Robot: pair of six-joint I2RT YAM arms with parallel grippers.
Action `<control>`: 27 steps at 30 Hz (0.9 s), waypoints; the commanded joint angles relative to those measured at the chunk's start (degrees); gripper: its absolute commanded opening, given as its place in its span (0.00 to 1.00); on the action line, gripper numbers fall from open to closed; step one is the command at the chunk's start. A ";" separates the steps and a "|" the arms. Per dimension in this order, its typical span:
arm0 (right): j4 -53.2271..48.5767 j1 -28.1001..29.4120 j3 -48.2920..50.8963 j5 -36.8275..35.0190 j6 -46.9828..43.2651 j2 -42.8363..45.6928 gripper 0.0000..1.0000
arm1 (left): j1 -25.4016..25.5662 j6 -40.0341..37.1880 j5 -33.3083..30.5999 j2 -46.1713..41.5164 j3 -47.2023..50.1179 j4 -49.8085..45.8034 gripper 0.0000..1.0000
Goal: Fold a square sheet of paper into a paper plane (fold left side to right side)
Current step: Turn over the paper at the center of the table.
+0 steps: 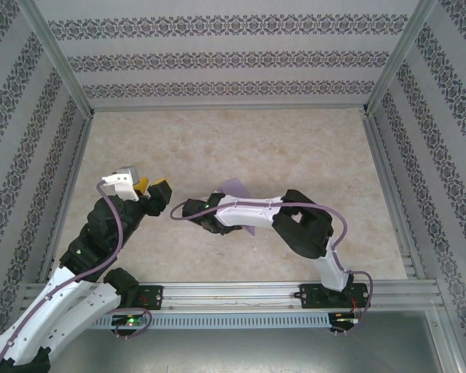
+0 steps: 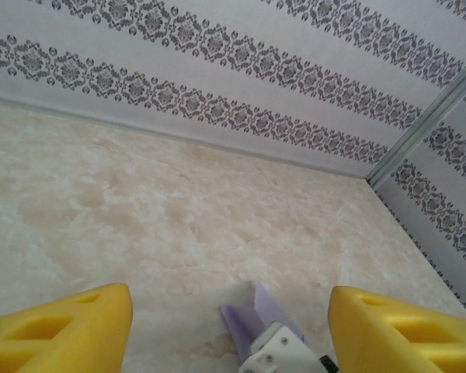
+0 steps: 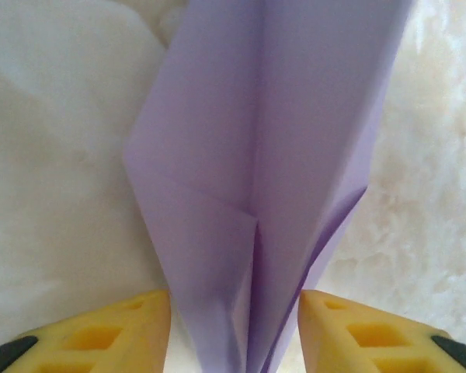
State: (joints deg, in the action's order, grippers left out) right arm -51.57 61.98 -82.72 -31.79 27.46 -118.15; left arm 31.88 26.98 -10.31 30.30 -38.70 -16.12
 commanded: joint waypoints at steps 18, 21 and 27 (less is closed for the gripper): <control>25.87 -14.21 31.32 19.24 3.34 45.89 0.95 | -0.24 16.47 12.30 21.26 2.24 10.70 0.75; 32.39 -20.26 39.01 25.41 6.22 54.56 0.98 | -0.02 19.80 16.44 27.58 2.97 15.06 0.73; 37.67 -31.79 49.93 34.60 11.47 67.60 0.98 | 2.76 24.57 20.48 39.57 1.36 22.15 0.73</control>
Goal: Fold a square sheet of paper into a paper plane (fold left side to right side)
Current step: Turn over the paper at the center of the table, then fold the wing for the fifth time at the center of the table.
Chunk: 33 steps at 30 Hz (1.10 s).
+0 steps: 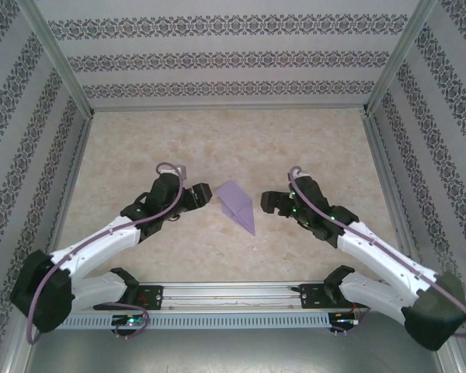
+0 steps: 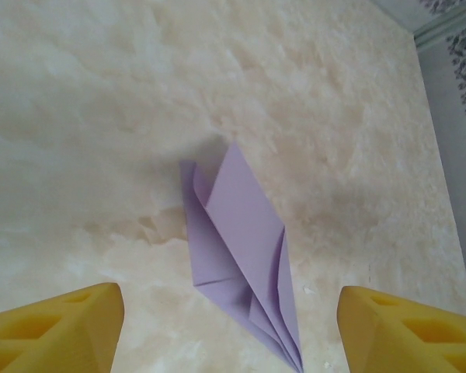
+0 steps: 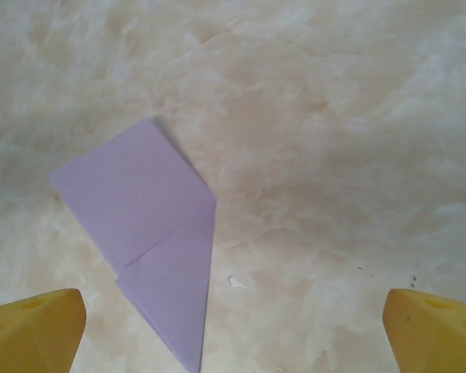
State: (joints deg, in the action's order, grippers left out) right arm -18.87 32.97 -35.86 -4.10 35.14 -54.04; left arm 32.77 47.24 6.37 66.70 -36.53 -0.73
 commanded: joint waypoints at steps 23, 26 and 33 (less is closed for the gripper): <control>1.83 -13.96 11.28 14.29 6.88 16.59 0.98 | 4.84 10.80 3.79 28.01 -6.08 22.52 0.54; 1.27 -14.12 11.32 14.47 6.44 16.98 0.98 | 4.84 10.33 3.00 29.42 -6.68 22.79 0.49; 0.35 -14.54 11.19 14.56 5.82 18.35 0.98 | 4.84 10.32 3.01 30.69 -6.67 23.07 0.34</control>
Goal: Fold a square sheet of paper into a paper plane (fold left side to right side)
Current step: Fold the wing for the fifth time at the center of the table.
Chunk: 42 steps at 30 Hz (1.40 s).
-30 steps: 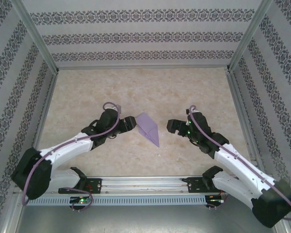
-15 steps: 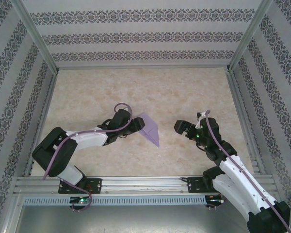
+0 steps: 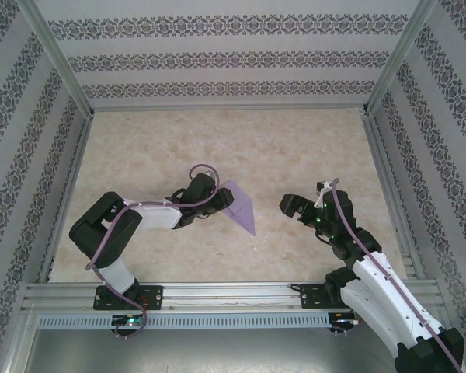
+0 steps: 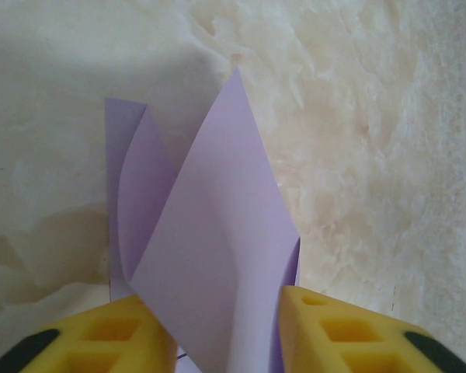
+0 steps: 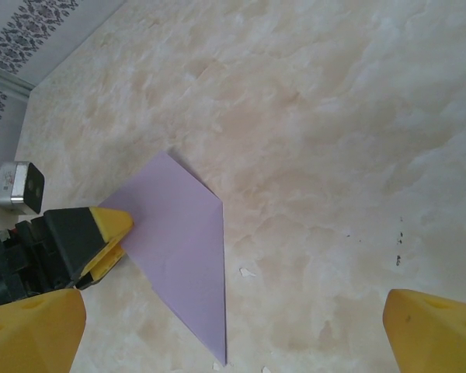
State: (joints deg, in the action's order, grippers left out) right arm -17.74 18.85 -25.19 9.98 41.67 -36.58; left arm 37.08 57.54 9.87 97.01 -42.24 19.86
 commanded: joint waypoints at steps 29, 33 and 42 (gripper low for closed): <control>32.15 -1.02 -2.58 43.42 -11.05 -26.98 0.98 | -9.54 -18.51 35.45 -27.01 12.53 13.80 0.05; 36.91 0.96 -2.84 45.81 -11.20 -31.10 0.98 | -9.55 -17.45 38.20 -27.08 12.74 16.49 0.05; 43.38 5.29 -5.80 50.67 -8.78 -37.55 0.89 | -9.57 -14.31 40.39 -23.38 13.13 21.75 0.05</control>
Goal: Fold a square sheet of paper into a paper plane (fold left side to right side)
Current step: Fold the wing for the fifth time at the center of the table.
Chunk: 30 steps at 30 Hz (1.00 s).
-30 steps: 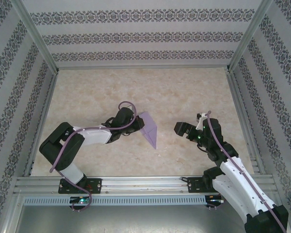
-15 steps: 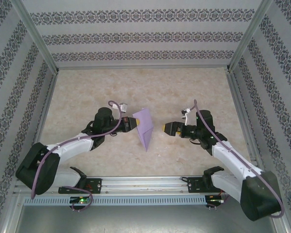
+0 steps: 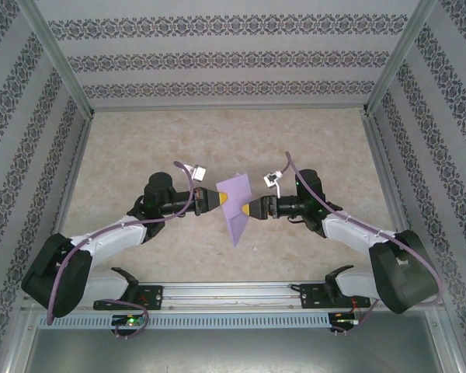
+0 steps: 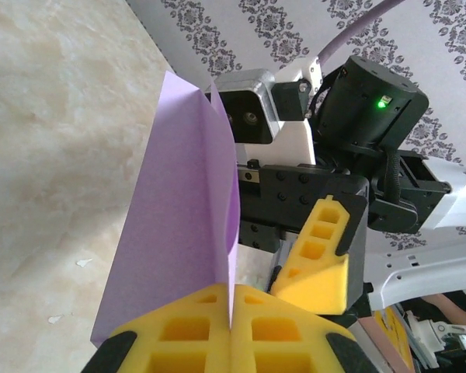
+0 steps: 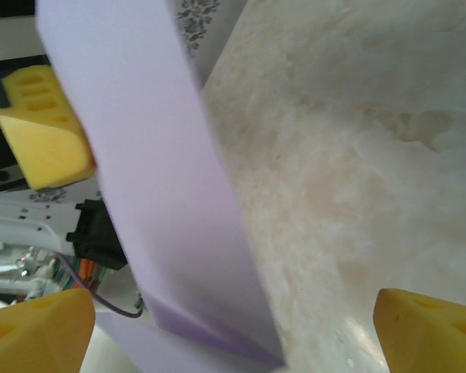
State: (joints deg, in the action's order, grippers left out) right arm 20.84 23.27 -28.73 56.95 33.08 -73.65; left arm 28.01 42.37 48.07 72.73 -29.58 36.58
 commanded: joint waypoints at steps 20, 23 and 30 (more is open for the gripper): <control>-3.04 -1.01 -8.03 1.66 -3.83 -1.74 0.42 | -0.45 -1.45 1.02 4.19 -0.16 -0.61 0.04; -5.50 -1.55 -9.12 0.69 -5.15 -1.93 0.39 | -0.43 -2.10 0.84 4.35 -0.18 -1.77 0.04; -9.81 -1.87 -10.88 -3.16 -7.72 -3.40 0.29 | -0.47 -2.39 1.19 5.57 0.16 -2.03 0.04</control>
State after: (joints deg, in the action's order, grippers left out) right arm 13.82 21.85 -37.91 56.29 28.23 -76.03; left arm 28.01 41.78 49.06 77.67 -29.58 35.38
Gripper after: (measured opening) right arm 0.305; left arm 0.052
